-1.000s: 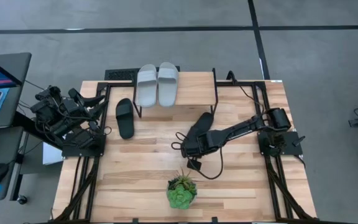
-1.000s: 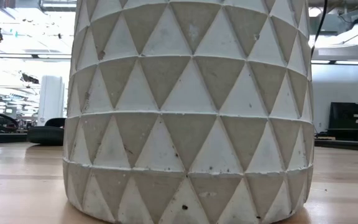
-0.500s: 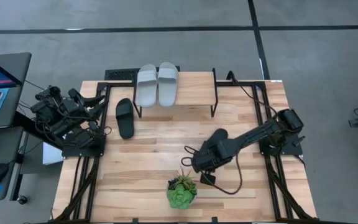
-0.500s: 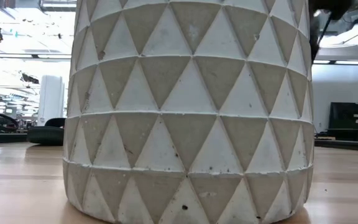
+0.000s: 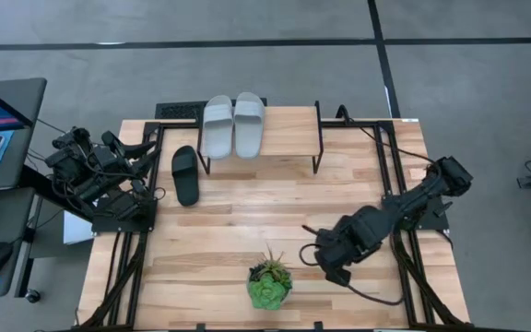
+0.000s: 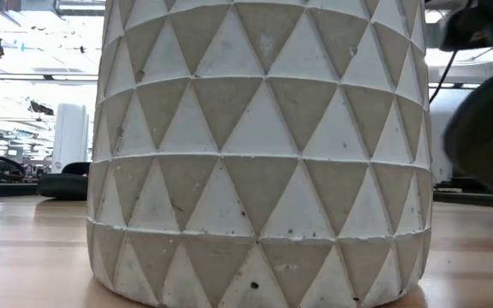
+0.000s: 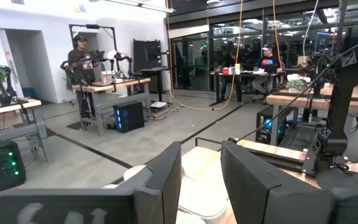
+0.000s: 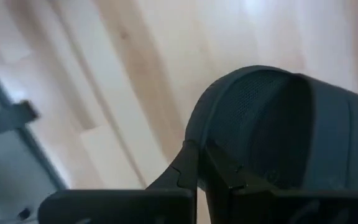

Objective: Pick and place slides into the shelf
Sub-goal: Put the right black slide on the shelf

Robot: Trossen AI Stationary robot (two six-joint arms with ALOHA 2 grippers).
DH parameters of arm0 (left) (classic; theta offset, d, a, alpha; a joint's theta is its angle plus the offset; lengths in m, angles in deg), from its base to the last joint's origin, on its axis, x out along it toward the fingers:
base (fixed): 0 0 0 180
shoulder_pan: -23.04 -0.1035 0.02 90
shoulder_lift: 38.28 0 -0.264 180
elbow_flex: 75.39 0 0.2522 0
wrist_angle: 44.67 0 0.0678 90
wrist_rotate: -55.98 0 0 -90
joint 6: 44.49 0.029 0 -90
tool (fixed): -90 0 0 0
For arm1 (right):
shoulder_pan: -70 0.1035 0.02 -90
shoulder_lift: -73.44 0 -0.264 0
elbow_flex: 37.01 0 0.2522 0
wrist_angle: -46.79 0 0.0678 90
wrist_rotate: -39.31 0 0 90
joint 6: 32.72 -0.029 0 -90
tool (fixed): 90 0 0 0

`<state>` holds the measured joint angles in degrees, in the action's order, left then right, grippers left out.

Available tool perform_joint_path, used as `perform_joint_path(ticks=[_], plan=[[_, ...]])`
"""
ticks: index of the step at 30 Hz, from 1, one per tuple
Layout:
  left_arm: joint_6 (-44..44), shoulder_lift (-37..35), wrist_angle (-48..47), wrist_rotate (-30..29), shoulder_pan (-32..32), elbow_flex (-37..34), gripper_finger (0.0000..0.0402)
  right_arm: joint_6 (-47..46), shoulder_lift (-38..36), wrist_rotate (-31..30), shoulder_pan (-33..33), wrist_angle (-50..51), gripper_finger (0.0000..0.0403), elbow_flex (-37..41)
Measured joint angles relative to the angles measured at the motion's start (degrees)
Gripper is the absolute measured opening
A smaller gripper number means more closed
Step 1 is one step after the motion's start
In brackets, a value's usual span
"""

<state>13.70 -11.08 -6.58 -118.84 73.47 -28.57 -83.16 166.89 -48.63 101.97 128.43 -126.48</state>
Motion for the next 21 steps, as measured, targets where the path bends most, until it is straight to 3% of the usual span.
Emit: perform_joint_path(ticks=[11,17,21], plan=[[0.0,0.0,0.0,0.0,0.0,0.0,0.0103,3.9,0.1,-17.2,-2.6,18.4,0.0000,-15.5],[0.0,0.0,0.0,0.0,0.0,0.0,0.0103,17.7,0.2,-24.2,-8.3,22.2,0.0000,-25.5],[0.0,0.0,-0.1,0.0,0.0,0.0,0.0103,30.3,0.2,-24.9,-13.8,22.2,0.0000,-31.6]])
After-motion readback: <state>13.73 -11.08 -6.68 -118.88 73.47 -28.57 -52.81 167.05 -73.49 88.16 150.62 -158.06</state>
